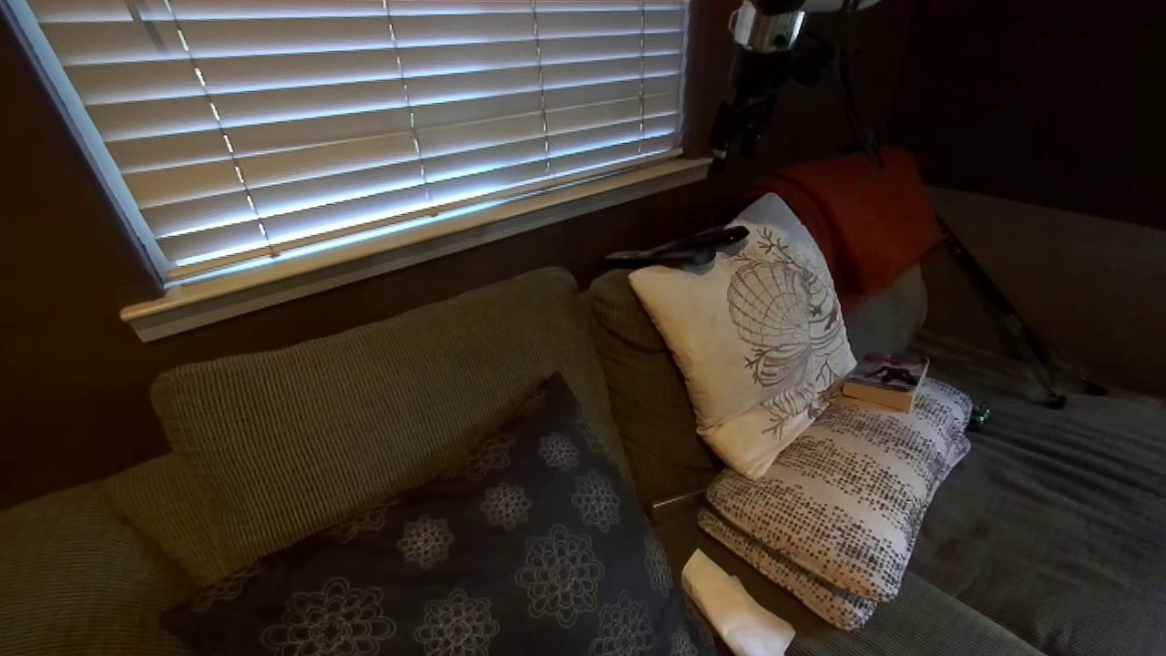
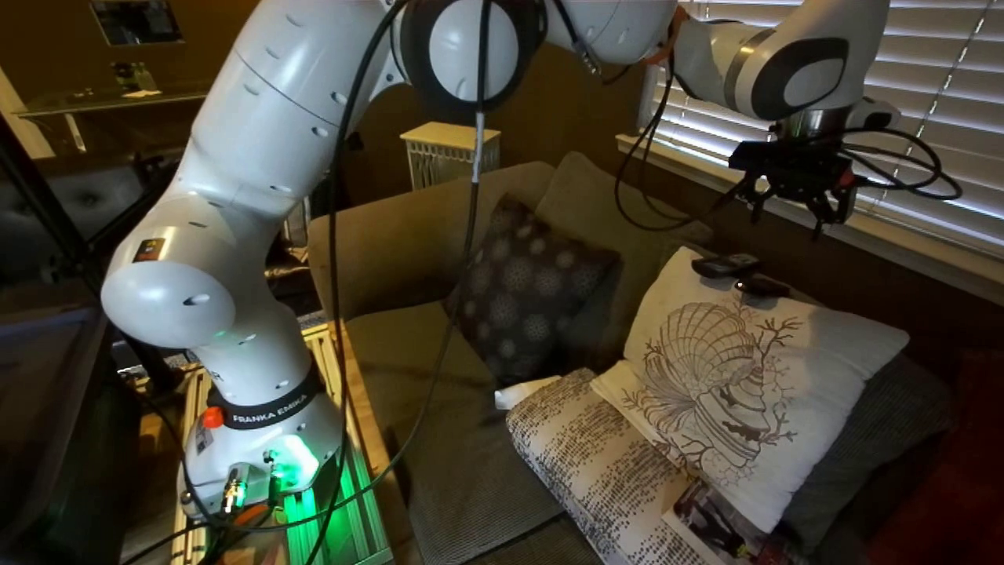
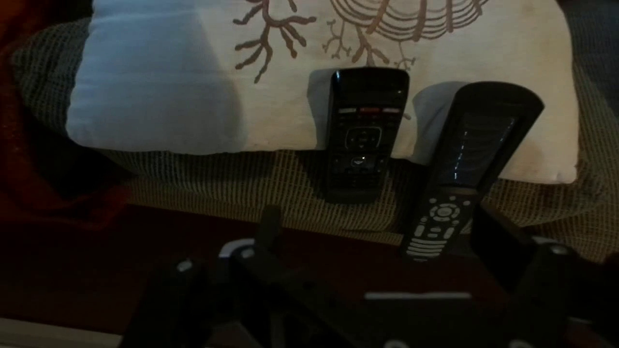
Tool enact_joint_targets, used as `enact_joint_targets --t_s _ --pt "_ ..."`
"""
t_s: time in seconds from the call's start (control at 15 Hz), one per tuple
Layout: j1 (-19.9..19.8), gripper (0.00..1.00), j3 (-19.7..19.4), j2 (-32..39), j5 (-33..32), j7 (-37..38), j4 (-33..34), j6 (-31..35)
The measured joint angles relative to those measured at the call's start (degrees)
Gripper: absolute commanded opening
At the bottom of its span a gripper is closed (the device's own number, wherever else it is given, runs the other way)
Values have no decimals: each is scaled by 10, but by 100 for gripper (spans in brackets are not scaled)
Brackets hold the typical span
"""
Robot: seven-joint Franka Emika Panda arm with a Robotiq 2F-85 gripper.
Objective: Place the remote controls on top of the white pillow.
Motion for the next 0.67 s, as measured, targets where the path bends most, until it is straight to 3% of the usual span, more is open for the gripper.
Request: enact_joint_targets --t_s 0.67 --pt "-28 100 17 -157 60 -41 -248 124"
